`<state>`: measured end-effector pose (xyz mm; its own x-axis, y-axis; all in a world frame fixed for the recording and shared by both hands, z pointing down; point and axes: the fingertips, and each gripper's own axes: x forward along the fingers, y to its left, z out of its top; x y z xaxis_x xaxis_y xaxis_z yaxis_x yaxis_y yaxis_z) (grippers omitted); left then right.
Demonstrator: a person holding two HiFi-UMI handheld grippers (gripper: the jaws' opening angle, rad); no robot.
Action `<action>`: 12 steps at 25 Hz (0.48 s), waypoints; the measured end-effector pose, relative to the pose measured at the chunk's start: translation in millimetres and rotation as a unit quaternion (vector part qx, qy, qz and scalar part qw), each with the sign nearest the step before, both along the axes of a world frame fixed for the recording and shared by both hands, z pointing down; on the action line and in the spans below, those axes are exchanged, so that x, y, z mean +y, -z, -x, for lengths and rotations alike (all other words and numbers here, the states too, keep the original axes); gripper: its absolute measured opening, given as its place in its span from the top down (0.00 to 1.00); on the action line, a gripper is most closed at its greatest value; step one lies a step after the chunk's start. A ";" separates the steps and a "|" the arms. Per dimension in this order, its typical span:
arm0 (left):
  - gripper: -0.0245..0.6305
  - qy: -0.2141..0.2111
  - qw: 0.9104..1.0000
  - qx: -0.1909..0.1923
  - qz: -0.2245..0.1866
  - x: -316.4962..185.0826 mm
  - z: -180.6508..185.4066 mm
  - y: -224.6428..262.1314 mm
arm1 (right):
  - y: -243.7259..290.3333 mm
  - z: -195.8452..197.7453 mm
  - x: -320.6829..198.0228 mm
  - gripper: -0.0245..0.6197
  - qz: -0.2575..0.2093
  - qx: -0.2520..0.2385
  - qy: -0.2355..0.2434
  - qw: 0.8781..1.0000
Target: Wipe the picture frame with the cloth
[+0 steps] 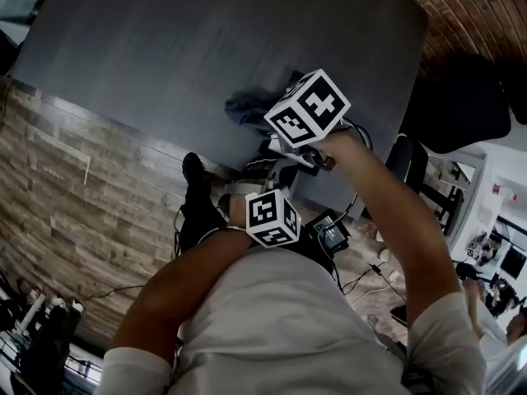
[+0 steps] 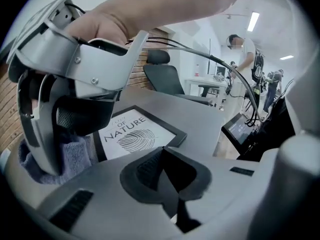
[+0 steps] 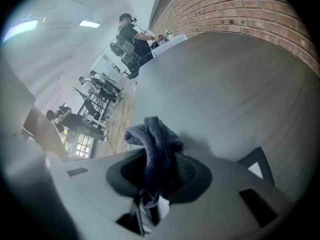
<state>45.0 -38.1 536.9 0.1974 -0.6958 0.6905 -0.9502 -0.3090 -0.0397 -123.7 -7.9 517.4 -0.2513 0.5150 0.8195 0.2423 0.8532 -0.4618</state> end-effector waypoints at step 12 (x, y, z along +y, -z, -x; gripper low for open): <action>0.95 0.051 0.997 0.053 -0.023 4.8 9.1 0.6 | -23.3 -19.3 39.5 0.80 -0.017 0.034 0.104 0.994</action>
<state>35.9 -33.3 536.3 0.1932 -0.7467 0.6365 -0.9764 -0.2102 0.0497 -104.4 31.6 540.6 -0.0854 0.5218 0.8488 0.3835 0.8035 -0.4554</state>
